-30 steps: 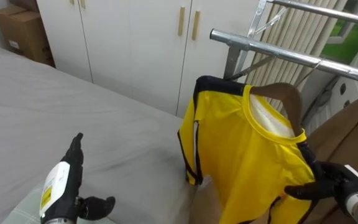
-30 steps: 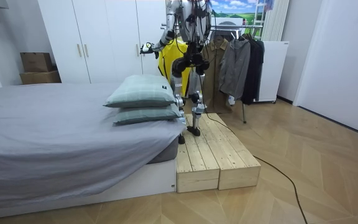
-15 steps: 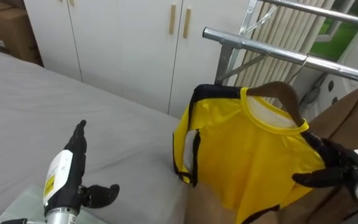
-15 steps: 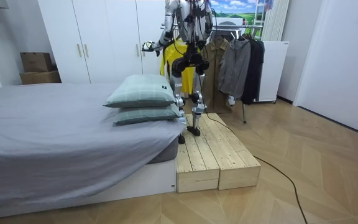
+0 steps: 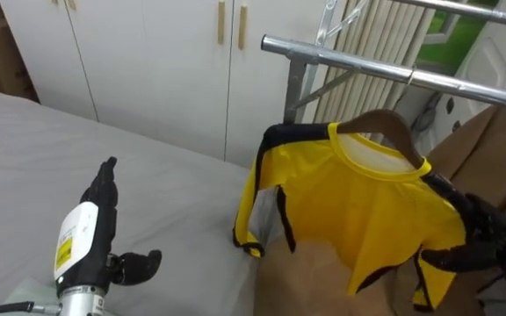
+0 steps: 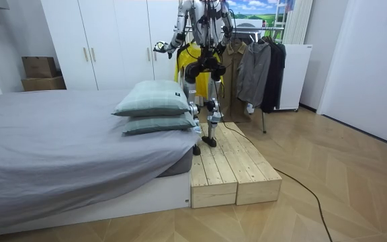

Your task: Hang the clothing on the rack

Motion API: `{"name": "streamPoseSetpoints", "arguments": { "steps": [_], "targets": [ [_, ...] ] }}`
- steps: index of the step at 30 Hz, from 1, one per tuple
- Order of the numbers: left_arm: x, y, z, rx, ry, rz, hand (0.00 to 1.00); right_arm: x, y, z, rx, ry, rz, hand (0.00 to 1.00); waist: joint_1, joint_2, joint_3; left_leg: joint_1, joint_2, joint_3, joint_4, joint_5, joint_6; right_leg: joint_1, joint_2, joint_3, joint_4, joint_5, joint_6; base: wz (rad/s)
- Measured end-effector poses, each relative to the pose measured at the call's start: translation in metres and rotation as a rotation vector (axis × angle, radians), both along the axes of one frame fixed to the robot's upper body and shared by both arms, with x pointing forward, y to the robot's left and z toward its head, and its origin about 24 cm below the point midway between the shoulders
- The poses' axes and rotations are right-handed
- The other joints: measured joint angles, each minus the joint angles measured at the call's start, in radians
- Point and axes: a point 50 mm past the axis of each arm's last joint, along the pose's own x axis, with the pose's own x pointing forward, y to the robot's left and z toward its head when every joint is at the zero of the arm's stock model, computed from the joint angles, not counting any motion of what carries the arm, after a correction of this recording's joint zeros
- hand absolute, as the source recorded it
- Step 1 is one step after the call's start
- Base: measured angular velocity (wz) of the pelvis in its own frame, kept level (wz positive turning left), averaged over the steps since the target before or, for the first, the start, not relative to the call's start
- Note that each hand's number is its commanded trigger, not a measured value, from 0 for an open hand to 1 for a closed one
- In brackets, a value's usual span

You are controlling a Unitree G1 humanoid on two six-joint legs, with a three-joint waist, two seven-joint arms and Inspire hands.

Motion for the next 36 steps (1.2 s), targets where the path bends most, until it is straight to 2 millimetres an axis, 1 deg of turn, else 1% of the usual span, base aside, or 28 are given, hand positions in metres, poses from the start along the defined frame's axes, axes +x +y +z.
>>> {"name": "streamPoseSetpoints", "arguments": {
  "steps": [1,5,7,10,11,13,17,19,20,23,24,25,26,28,29,31,34,36],
  "targets": [
    [0.0,0.0,0.0,0.0,-0.005,0.003,0.0,-0.003,-0.002,-0.001,-0.002,0.001,-0.008,0.0,-0.007,0.004,0.0015,0.0,0.0,0.0,0.0,0.0,0.0,-0.001,0.0,0.002,0.0,0.0,0.0,-0.05],
    [0.0,-0.001,0.001,-0.003,-0.018,-0.001,0.0,-0.015,-0.005,-0.01,-0.011,0.026,-0.042,0.0,-0.019,0.012,0.0019,0.005,-0.001,0.001,-0.001,0.0,0.0,-0.001,0.002,0.011,0.003,0.0,0.0,-0.08],
    [0.0,-0.002,0.002,-0.007,-0.033,-0.009,0.0,-0.023,-0.008,-0.016,-0.018,0.048,-0.06,0.0,-0.021,0.015,0.0041,0.011,-0.001,0.009,-0.002,0.0,0.0,-0.001,0.004,0.02,0.007,0.0,0.001,-0.13],
    [-0.001,-0.002,0.003,-0.009,-0.047,-0.009,0.0,-0.031,-0.008,-0.022,-0.024,0.065,-0.077,0.0,-0.026,0.021,0.008,0.014,0.0,0.024,-0.005,0.0,0.0,-0.004,0.004,0.028,0.011,-0.001,0.002,-0.09],
    [-0.001,-0.002,0.003,-0.005,-0.049,-0.011,0.0,-0.033,-0.007,-0.024,-0.027,0.071,-0.077,0.0,-0.029,0.021,0.008,0.014,0.0,0.025,-0.005,0.0,0.0,-0.004,0.004,0.028,0.01,-0.001,0.002,0.0],
    [-0.003,-0.002,0.001,0.001,-0.041,-0.01,0.0,-0.046,-0.004,-0.035,-0.03,0.104,-0.077,0.0,-0.034,0.022,0.0076,0.014,0.0,0.029,-0.006,0.0,0.0,-0.004,0.005,0.03,0.008,-0.002,0.002,0.0],
    [-0.01,0.0,-0.005,0.0,-0.016,-0.001,0.0,-0.067,0.001,-0.052,-0.02,0.164,-0.083,0.0,-0.035,0.026,0.0053,0.015,-0.001,0.032,-0.009,0.0,0.0,-0.004,0.005,0.036,0.003,-0.001,0.002,-0.05],
    [-0.012,0.0,-0.006,-0.002,-0.009,0.001,0.0,-0.077,0.005,-0.061,-0.009,0.186,-0.097,0.0,-0.038,0.028,0.0043,0.014,-0.001,0.032,-0.01,0.0,0.001,-0.003,0.005,0.038,0.001,-0.001,0.002,0.0],
    [-0.012,0.0,-0.006,-0.003,-0.009,0.0,0.0,-0.078,0.006,-0.062,-0.006,0.189,-0.101,0.0,-0.039,0.029,0.0037,0.013,-0.001,0.032,-0.01,0.0,0.001,-0.004,0.005,0.038,0.0,-0.001,0.002,0.0],
    [-0.013,0.0,-0.007,-0.001,-0.004,-0.001,0.0,-0.085,0.013,-0.067,-0.001,0.179,-0.126,0.0,-0.038,0.04,-0.0025,0.015,-0.001,0.033,-0.011,0.0,0.0,-0.004,0.006,0.045,0.0,-0.001,0.002,-0.05],
    [-0.014,0.0,-0.009,0.0,0.005,0.002,0.0,-0.088,0.018,-0.07,0.005,0.167,-0.139,0.0,-0.041,0.046,-0.0065,0.017,-0.001,0.033,-0.012,0.0,0.0,-0.003,0.007,0.046,0.0,-0.001,0.002,-0.05],
    [-0.014,0.001,-0.011,0.001,0.014,0.003,0.0,-0.092,0.023,-0.074,0.015,0.167,-0.145,0.0,-0.047,0.049,-0.0087,0.018,-0.001,0.031,-0.012,0.0,0.0,-0.003,0.007,0.046,0.0,-0.001,0.002,0.0],
    [-0.015,0.001,-0.012,0.001,0.016,0.003,0.0,-0.095,0.026,-0.077,0.022,0.174,-0.149,0.0,-0.047,0.05,-0.0089,0.018,-0.001,0.029,-0.012,0.0,0.0,-0.003,0.007,0.046,0.0,-0.001,0.002,0.0],
    [-0.017,0.0,-0.014,-0.008,0.025,0.007,0.0,-0.108,0.035,-0.088,0.055,0.21,-0.163,0.0,-0.044,0.057,-0.0073,0.026,-0.001,0.031,-0.021,0.0,0.0,-0.002,0.01,0.048,0.001,-0.001,0.002,0.0],
    [-0.019,-0.001,-0.016,-0.012,0.031,0.01,0.0,-0.112,0.037,-0.091,0.064,0.219,-0.168,0.0,-0.044,0.059,-0.0056,0.03,-0.001,0.031,-0.023,0.0,0.001,-0.002,0.01,0.049,0.0,-0.001,0.002,0.0],
    [-0.024,-0.003,-0.024,-0.028,0.065,0.012,0.0,-0.123,0.045,-0.099,0.094,0.249,-0.182,0.0,-0.056,0.068,-0.0031,0.033,-0.001,0.031,-0.023,0.0,0.001,0.0,0.009,0.049,-0.001,-0.002,0.003,0.0],
    [-0.028,-0.002,-0.032,-0.025,0.105,0.016,0.0,-0.124,0.053,-0.103,0.114,0.251,-0.195,0.0,-0.077,0.072,-0.0004,0.031,-0.001,0.04,-0.023,0.0,0.001,-0.004,0.009,0.051,0.0,-0.002,0.004,-0.02],
    [-0.029,-0.002,-0.034,-0.024,0.114,0.017,0.0,-0.124,0.055,-0.103,0.116,0.25,-0.201,0.0,-0.087,0.075,0.0015,0.031,-0.001,0.049,-0.022,0.0,0.001,-0.006,0.009,0.053,-0.002,-0.004,0.006,-0.02]
  ]
}}
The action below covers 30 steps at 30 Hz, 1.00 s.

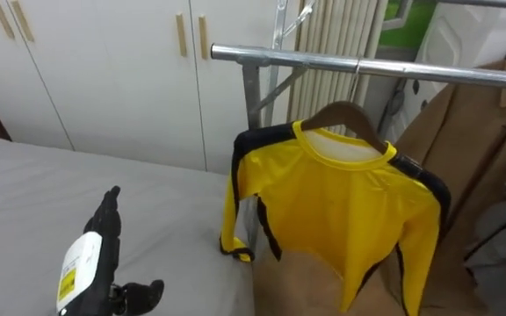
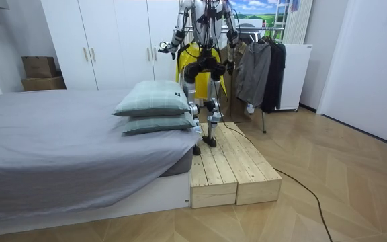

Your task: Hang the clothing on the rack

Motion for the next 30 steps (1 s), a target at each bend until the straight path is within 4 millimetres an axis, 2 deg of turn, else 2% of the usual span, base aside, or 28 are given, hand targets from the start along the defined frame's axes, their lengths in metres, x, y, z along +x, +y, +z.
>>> {"name": "streamPoseSetpoints", "arguments": {
  "steps": [2,5,7,9,16,23,27,30],
  "targets": [
    [0.0,-0.002,-0.001,0.0,0.005,-0.006,0.0,0.0,0.0,0.0,0.002,-0.003,-0.013,0.0,-0.006,0.005,0.0013,0.0,-0.001,0.002,0.0,0.0,0.0,-0.001,0.0,0.003,0.0,0.0,0.0,-0.03],
    [-0.001,-0.003,-0.002,0.001,0.005,-0.008,0.0,-0.005,0.001,-0.003,0.018,0.0,-0.035,0.0,-0.008,0.01,-0.0018,0.001,-0.001,0.004,0.0,0.0,0.0,0.0,0.0,0.008,0.001,0.0,0.0,-0.05],
    [-0.004,-0.002,-0.007,0.001,0.02,0.009,0.0,-0.013,0.002,-0.006,0.023,0.014,-0.042,0.0,-0.006,0.019,-0.0076,0.002,0.0,0.008,-0.002,0.0,0.0,0.002,0.003,0.02,0.001,0.0,-0.001,-0.13],
    [-0.008,0.0,-0.012,0.004,0.047,0.02,0.0,-0.021,0.004,-0.013,0.036,0.055,-0.052,0.0,-0.009,0.024,-0.0101,0.002,0.0,0.008,-0.002,0.0,0.0,0.005,0.003,0.022,0.001,0.001,-0.001,-0.05],
    [-0.017,-0.01,-0.027,-0.018,0.134,0.004,0.0,-0.076,0.012,-0.041,0.145,0.308,-0.121,0.0,-0.017,0.03,-0.0068,-0.003,-0.001,-0.013,-0.005,-0.001,0.001,0.003,0.002,0.013,-0.001,0.0,-0.001,0.04],
    [-0.018,-0.017,-0.031,-0.002,0.173,-0.033,0.0,-0.097,0.02,-0.05,0.219,0.413,-0.135,0.0,-0.043,0.034,-0.0069,0.006,-0.002,-0.026,-0.004,-0.001,0.001,0.003,0.002,0.009,-0.001,0.0,-0.001,0.02],
    [-0.02,-0.023,-0.035,-0.022,0.194,-0.016,0.0,-0.113,0.021,-0.053,0.245,0.495,-0.158,0.0,-0.042,0.037,-0.0036,0.006,-0.002,-0.025,-0.004,0.0,0.001,0.003,0.002,0.008,0.003,0.0,-0.001,0.0],
    [-0.02,-0.022,-0.036,-0.019,0.206,-0.01,0.0,-0.117,0.022,-0.054,0.256,0.524,-0.163,0.0,-0.042,0.037,-0.0019,0.006,-0.001,-0.024,-0.002,0.0,0.001,0.001,0.004,0.011,0.001,-0.002,-0.003,-0.01]
  ]
}}
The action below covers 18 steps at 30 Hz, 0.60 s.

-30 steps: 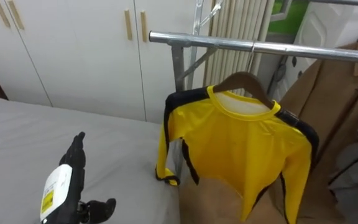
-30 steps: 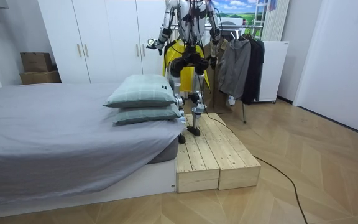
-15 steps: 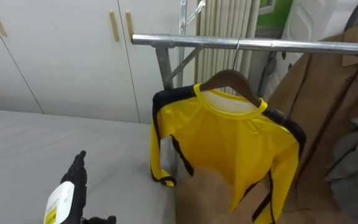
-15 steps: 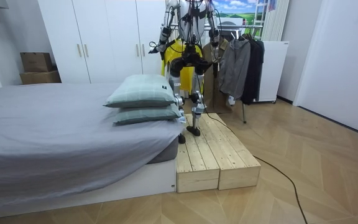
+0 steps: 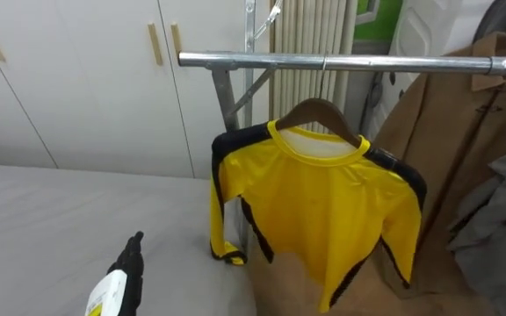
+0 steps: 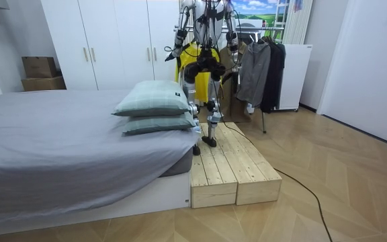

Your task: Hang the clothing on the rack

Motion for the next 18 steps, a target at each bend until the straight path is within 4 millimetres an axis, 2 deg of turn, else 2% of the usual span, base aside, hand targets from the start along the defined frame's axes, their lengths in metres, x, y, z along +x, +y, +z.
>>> {"name": "streamPoseSetpoints", "arguments": {
  "steps": [5,12,15,18],
  "targets": [
    [0.001,0.001,0.001,-0.005,-0.003,0.009,0.0,0.001,0.0,0.0,0.005,0.0,0.0,0.0,0.005,-0.001,0.0015,-0.001,0.0,-0.003,0.007,0.0,0.0,0.0,0.001,0.004,0.002,-0.002,-0.003,-0.01],
    [0.003,0.001,0.001,0.0,0.007,-0.007,0.0,0.017,0.002,0.001,0.014,-0.033,0.02,0.0,0.022,-0.008,0.0038,0.001,0.004,-0.007,0.014,0.0,0.0,-0.002,0.004,0.0,0.015,-0.012,-0.012,0.0],
    [0.002,0.001,-0.001,0.0,0.023,-0.015,0.0,0.02,0.004,0.0,0.02,-0.035,0.04,0.0,0.036,-0.014,0.0025,-0.008,0.005,-0.039,0.026,0.0,0.0,0.002,0.004,-0.01,0.014,-0.017,-0.019,0.1],
    [-0.001,0.002,-0.004,0.006,0.05,-0.02,0.0,0.023,0.006,0.0,0.04,-0.042,0.056,0.0,0.041,-0.012,0.001,-0.021,0.008,-0.06,0.034,0.0,0.0,0.001,0.006,-0.019,0.015,-0.017,-0.024,0.12]
  ]
}}
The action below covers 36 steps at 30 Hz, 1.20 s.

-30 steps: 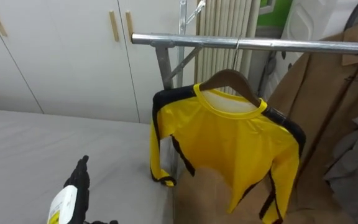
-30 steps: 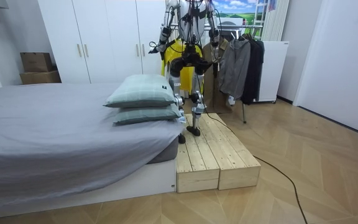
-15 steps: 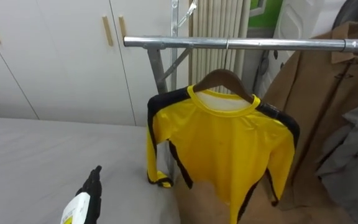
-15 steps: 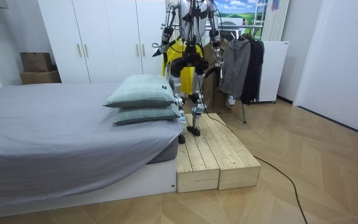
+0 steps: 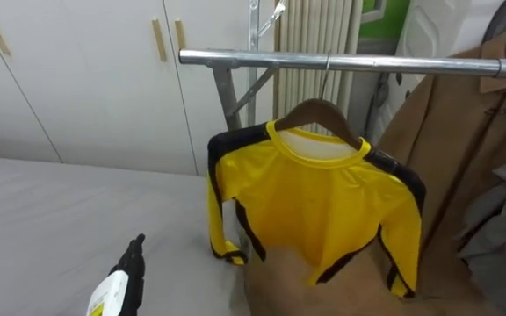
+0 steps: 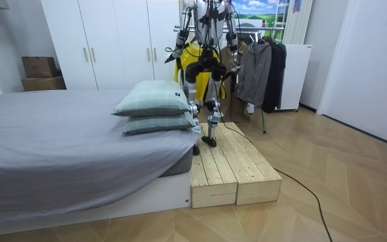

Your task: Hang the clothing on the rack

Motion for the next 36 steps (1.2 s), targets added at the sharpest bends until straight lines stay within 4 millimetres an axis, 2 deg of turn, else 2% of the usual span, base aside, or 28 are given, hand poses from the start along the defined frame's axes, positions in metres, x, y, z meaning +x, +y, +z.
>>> {"name": "streamPoseSetpoints", "arguments": {
  "steps": [5,8,10,11,12,13,14,15,16,17,19,20,21,22,24,25,26,27,28,29,30,31,32,33,34,35,36],
  "targets": [
    [-0.005,0.001,-0.004,-0.001,0.038,-0.003,0.0,0.004,0.008,-0.002,0.022,-0.01,0.003,0.0,0.005,0.006,-0.0002,-0.036,0.008,-0.001,0.04,-0.001,-0.001,0.008,-0.002,-0.015,0.0,0.0,-0.011,0.12],
    [-0.006,0.0,-0.004,0.014,0.043,-0.015,0.0,0.005,0.009,-0.002,0.021,-0.01,0.013,0.0,-0.002,0.012,-0.0012,-0.053,0.013,0.0,0.045,0.0,-0.003,-0.003,-0.004,-0.064,0.002,-0.007,-0.021,0.44],
    [-0.006,-0.002,-0.005,0.01,0.044,-0.018,0.0,0.004,0.007,-0.001,0.017,-0.006,0.012,0.0,-0.008,0.014,-0.0004,-0.092,0.016,0.013,0.062,0.006,-0.011,-0.019,-0.014,-0.124,0.005,-0.011,-0.028,0.71],
    [-0.006,-0.003,-0.005,0.013,0.047,-0.023,0.0,0.004,0.007,-0.001,0.015,-0.005,0.011,0.0,-0.008,0.015,0.0002,-0.101,0.022,0.019,0.067,0.007,-0.014,-0.021,-0.016,-0.14,0.005,-0.012,-0.029,0.82],
    [-0.007,-0.003,-0.006,0.013,0.058,-0.03,0.0,0.004,0.006,-0.001,0.014,-0.004,0.01,0.0,-0.009,0.015,0.0014,-0.121,0.03,0.05,0.082,0.01,-0.019,-0.024,-0.023,-0.179,0.005,-0.015,-0.034,0.92],
    [-0.008,-0.004,-0.007,0.011,0.065,-0.032,0.0,0.004,0.007,-0.001,0.013,-0.004,0.01,0.0,-0.013,0.015,0.0016,-0.141,0.041,0.104,0.098,0.013,-0.024,-0.027,-0.03,-0.222,0.005,-0.018,-0.039,1.03],
    [-0.008,-0.005,-0.007,0.01,0.067,-0.033,0.0,0.004,0.007,-0.001,0.012,-0.003,0.01,0.0,-0.016,0.015,0.0017,-0.157,0.047,0.135,0.112,0.013,-0.024,-0.031,-0.033,-0.249,0.005,-0.021,-0.041,1.19],
    [-0.008,-0.007,-0.008,0.002,0.069,-0.033,0.0,0.004,0.006,-0.001,0.007,-0.003,0.011,0.0,-0.019,0.016,0.0027,-0.185,0.06,0.184,0.139,0.014,-0.024,-0.039,-0.04,-0.298,0.005,-0.028,-0.044,1.23],
    [-0.009,-0.01,-0.01,-0.006,0.077,-0.032,0.0,0.005,0.006,-0.001,-0.006,-0.001,0.019,0.0,-0.013,0.015,0.0074,-0.214,0.075,0.22,0.179,0.013,-0.024,-0.048,-0.05,-0.345,0.022,-0.044,-0.046,1.2],
    [-0.01,-0.012,-0.012,-0.01,0.086,-0.032,0.0,0.005,0.006,-0.001,-0.013,0.002,0.026,0.0,-0.013,0.015,0.0093,-0.229,0.086,0.243,0.206,0.013,-0.024,-0.051,-0.055,-0.369,0.032,-0.052,-0.046,1.17],
    [-0.016,-0.016,-0.018,-0.025,0.129,-0.046,0.0,0.005,0.005,-0.001,-0.029,0.009,0.061,0.0,0.001,0.009,0.0116,-0.26,0.125,0.314,0.295,0.01,-0.018,-0.061,-0.086,-0.458,0.077,-0.09,-0.043,1.14],
    [-0.018,-0.016,-0.019,-0.027,0.134,-0.045,0.0,0.006,0.005,-0.001,-0.032,0.01,0.076,0.0,0.002,0.007,0.0124,-0.263,0.133,0.332,0.312,0.009,-0.017,-0.062,-0.094,-0.481,0.083,-0.099,-0.034,1.24],
    [-0.019,-0.018,-0.019,-0.033,0.135,-0.045,0.0,0.006,0.005,-0.001,-0.041,0.015,0.111,0.0,0.01,0.004,0.0107,-0.27,0.147,0.353,0.343,0.003,-0.007,-0.067,-0.114,-0.532,0.091,-0.108,-0.029,1.31],
    [-0.018,-0.02,-0.019,-0.042,0.132,-0.042,0.0,0.008,0.003,0.0,-0.053,0.019,0.149,0.0,0.029,-0.001,0.0106,-0.281,0.169,0.368,0.377,0.003,-0.007,-0.068,-0.126,-0.574,0.092,-0.109,-0.026,1.29],
    [-0.018,-0.021,-0.019,-0.046,0.13,-0.041,0.0,0.012,0.0,0.001,-0.073,0.027,0.222,0.0,0.067,-0.009,0.0132,-0.279,0.192,0.371,0.42,0.002,-0.007,-0.071,-0.143,-0.624,0.095,-0.115,-0.017,1.08],
    [-0.018,-0.02,-0.019,-0.049,0.126,-0.039,0.0,0.015,-0.001,0.002,-0.085,0.033,0.271,0.0,0.082,-0.015,0.0126,-0.279,0.202,0.364,0.43,0.002,-0.009,-0.072,-0.148,-0.656,0.095,-0.122,0.0,1.1],
    [-0.018,-0.02,-0.019,-0.052,0.126,-0.037,0.0,0.016,-0.001,0.002,-0.09,0.037,0.294,0.0,0.088,-0.016,0.012,-0.276,0.202,0.363,0.423,0.002,-0.008,-0.071,-0.149,-0.673,0.094,-0.126,0.018,1.06],
    [-0.018,-0.02,-0.019,-0.063,0.127,-0.032,0.0,0.017,-0.001,0.002,-0.102,0.047,0.342,0.0,0.113,-0.02,0.0075,-0.266,0.2,0.364,0.399,0.0,-0.002,-0.068,-0.151,-0.704,0.093,-0.13,0.076,0.83],
    [-0.019,-0.022,-0.019,-0.087,0.127,-0.021,0.0,0.017,-0.002,0.003,-0.114,0.057,0.381,0.0,0.142,0.004,-0.0054,-0.263,0.214,0.356,0.377,-0.004,-0.001,-0.078,-0.148,-0.688,0.14,-0.143,0.183,0.68],
    [-0.019,-0.023,-0.019,-0.111,0.117,-0.011,0.0,0.023,-0.007,0.005,-0.124,0.047,0.392,0.0,0.146,0.009,0.0077,-0.264,0.22,0.343,0.395,-0.006,-0.005,-0.113,-0.171,-0.604,0.267,-0.176,0.159,0.9],
    [-0.019,-0.016,-0.018,-0.118,0.107,0.002,0.0,0.03,-0.011,0.008,-0.128,0.026,0.396,0.0,0.127,-0.041,0.0302,-0.277,0.226,0.337,0.468,-0.02,-0.028,-0.163,-0.252,-0.516,0.45,-0.293,0.143,1.1],
    [-0.02,-0.015,-0.019,-0.114,0.128,-0.003,0.0,0.032,-0.011,0.008,-0.129,0.013,0.385,0.0,0.124,-0.051,0.021,-0.292,0.253,0.334,0.501,-0.03,-0.04,-0.173,-0.248,-0.508,0.503,-0.337,0.074,1.18],
    [-0.021,-0.016,-0.02,-0.115,0.136,-0.01,0.0,0.034,-0.012,0.009,-0.131,0.005,0.373,0.0,0.13,-0.046,0.0157,-0.298,0.264,0.335,0.5,-0.031,-0.038,-0.17,-0.243,-0.514,0.501,-0.338,0.073,0.58],
    [-0.02,-0.017,-0.019,-0.118,0.134,-0.02,0.0,0.041,-0.009,0.01,-0.127,-0.022,0.37,0.0,0.157,-0.049,0.0093,-0.303,0.254,0.336,0.492,-0.037,-0.026,-0.163,-0.234,-0.515,0.464,-0.33,0.085,0.25],
    [-0.021,-0.016,-0.019,-0.116,0.134,-0.018,0.0,0.05,-0.003,0.01,-0.117,-0.048,0.384,0.0,0.165,-0.042,0.0035,-0.306,0.248,0.334,0.463,-0.034,-0.02,-0.125,-0.21,-0.532,0.378,-0.285,0.145,0.18],
    [-0.021,-0.015,-0.018,-0.114,0.131,-0.015,0.0,0.052,0.0,0.01,-0.109,-0.06,0.389,0.0,0.162,-0.029,-0.0054,-0.305,0.237,0.332,0.44,-0.034,-0.021,-0.104,-0.206,-0.55,0.336,-0.263,0.157,0.31],
    [-0.018,-0.012,-0.016,-0.11,0.107,-0.002,0.0,0.057,0.005,0.01,-0.093,-0.075,0.401,0.0,0.157,-0.048,0.0018,-0.303,0.216,0.335,0.418,-0.033,-0.022,-0.092,-0.22,-0.58,0.309,-0.23,0.13,0.44]
  ]
}}
